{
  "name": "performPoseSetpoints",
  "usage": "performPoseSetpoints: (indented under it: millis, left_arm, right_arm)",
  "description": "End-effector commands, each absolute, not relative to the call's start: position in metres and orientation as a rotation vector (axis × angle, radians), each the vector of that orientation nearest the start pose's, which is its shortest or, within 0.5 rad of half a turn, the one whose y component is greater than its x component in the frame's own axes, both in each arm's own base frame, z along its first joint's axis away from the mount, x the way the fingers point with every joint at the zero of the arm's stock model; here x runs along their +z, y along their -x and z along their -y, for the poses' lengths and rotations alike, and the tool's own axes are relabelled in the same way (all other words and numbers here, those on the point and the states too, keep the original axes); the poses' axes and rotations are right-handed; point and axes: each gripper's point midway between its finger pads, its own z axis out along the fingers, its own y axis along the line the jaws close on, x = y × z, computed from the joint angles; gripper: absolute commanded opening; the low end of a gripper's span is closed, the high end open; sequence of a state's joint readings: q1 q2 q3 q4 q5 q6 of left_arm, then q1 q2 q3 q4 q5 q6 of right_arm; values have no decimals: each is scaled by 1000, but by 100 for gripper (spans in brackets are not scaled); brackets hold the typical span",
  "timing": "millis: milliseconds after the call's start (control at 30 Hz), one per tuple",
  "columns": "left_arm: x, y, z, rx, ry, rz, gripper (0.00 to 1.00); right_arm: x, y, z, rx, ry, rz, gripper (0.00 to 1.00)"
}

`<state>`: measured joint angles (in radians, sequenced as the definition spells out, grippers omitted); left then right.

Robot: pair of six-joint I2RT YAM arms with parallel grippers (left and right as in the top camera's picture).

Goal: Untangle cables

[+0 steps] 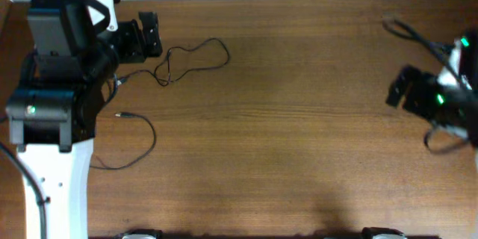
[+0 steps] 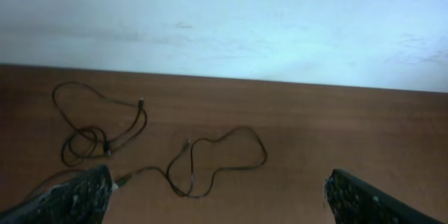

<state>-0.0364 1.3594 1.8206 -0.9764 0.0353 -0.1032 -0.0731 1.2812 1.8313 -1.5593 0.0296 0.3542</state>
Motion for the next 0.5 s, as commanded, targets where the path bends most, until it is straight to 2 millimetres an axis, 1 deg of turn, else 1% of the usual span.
performPoseSetpoints:
  millis: [0,67,133,233,267,467]
  left_arm:
    - [422,-351,21,-140,55,-2075,99]
    - [417,-347,20,-139,56,-2098,99]
    - [412,-344,20,-138,57,-2120,99]
    - [403,-339,20,-136,60,-2164,99]
    - [400,-337,20,-136,61,-2177,99]
    - [384,-325,20,-132,66,-2260,99]
  right_arm:
    - [362,-214,24,57,-527,-2420,99]
    - [370,-194,22,63,-520,-2382,99]
    - [372,-178,21,64,-519,-2376,99]
    - [370,-162,20,63,-520,-2382,99]
    - [369,-159,20,62,-521,-2390,99]
    - [369,-159,20,62,-521,-2392,99]
